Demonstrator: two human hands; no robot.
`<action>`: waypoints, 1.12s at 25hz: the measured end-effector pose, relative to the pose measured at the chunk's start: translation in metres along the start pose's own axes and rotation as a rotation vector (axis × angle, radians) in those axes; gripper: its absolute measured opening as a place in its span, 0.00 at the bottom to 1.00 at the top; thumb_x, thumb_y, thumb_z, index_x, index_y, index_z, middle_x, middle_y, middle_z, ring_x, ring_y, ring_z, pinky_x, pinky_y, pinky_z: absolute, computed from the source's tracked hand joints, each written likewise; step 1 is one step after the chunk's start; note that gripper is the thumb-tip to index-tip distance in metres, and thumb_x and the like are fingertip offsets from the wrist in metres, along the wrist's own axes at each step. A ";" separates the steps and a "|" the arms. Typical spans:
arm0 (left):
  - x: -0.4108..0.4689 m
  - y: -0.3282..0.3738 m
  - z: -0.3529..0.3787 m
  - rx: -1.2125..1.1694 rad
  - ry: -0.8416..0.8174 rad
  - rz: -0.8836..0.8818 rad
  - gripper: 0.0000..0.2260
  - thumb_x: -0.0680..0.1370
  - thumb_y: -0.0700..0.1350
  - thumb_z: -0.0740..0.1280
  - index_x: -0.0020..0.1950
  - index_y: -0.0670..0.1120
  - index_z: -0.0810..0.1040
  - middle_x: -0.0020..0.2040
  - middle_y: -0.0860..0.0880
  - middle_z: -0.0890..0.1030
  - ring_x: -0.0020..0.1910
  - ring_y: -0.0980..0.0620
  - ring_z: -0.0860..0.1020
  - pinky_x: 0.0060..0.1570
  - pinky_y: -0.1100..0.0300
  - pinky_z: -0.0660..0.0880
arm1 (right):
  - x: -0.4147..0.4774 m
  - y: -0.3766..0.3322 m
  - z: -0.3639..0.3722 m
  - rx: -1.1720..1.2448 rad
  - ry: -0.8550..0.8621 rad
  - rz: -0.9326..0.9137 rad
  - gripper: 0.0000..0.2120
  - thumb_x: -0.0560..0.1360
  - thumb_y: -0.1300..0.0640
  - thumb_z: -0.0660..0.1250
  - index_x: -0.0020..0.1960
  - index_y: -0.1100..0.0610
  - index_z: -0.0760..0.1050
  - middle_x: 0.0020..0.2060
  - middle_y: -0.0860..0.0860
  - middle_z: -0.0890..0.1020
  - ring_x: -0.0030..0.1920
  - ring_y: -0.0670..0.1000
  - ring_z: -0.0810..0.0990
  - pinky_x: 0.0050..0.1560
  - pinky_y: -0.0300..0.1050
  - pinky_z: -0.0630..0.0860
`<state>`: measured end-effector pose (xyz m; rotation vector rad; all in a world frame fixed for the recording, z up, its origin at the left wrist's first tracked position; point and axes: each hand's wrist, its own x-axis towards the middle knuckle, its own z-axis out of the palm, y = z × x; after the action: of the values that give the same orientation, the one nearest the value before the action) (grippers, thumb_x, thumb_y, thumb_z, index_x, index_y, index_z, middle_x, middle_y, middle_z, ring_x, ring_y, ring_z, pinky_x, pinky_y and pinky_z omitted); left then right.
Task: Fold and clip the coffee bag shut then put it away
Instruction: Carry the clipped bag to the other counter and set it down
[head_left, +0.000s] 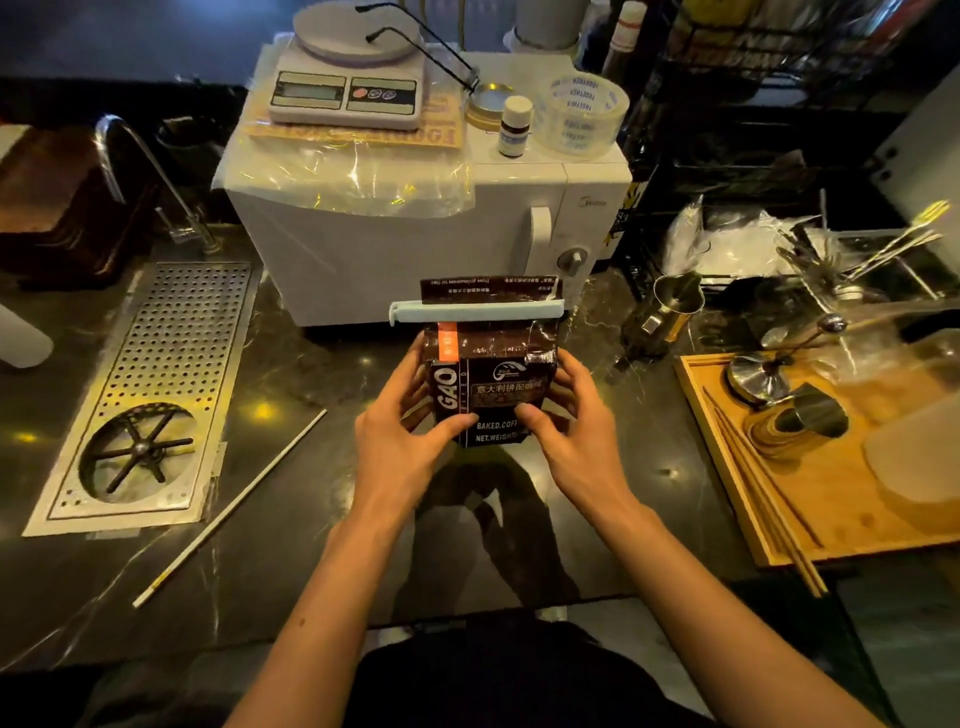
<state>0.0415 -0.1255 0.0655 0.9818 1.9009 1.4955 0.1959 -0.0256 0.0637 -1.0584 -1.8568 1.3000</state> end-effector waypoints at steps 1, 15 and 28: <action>-0.001 0.004 -0.002 -0.006 -0.028 0.016 0.41 0.68 0.42 0.77 0.75 0.58 0.62 0.68 0.53 0.76 0.65 0.60 0.74 0.64 0.60 0.73 | -0.007 -0.005 0.000 0.001 0.035 0.013 0.30 0.75 0.64 0.70 0.69 0.44 0.62 0.57 0.34 0.73 0.56 0.26 0.73 0.52 0.23 0.71; -0.062 0.069 0.077 -0.094 -0.461 0.227 0.39 0.66 0.40 0.79 0.73 0.55 0.67 0.58 0.69 0.74 0.58 0.74 0.74 0.57 0.73 0.72 | -0.139 -0.015 -0.088 -0.011 0.587 0.084 0.31 0.74 0.63 0.71 0.66 0.37 0.65 0.54 0.33 0.77 0.58 0.34 0.77 0.57 0.36 0.77; -0.302 0.189 0.363 -0.186 -1.025 0.433 0.39 0.66 0.42 0.78 0.74 0.54 0.66 0.63 0.61 0.76 0.63 0.65 0.75 0.62 0.62 0.74 | -0.406 0.027 -0.353 -0.064 1.183 0.073 0.28 0.75 0.60 0.70 0.71 0.46 0.66 0.61 0.40 0.78 0.60 0.39 0.78 0.62 0.44 0.77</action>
<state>0.5428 -0.1306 0.1473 1.6979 0.8367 0.9917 0.6936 -0.2199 0.1303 -1.4722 -0.9402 0.4008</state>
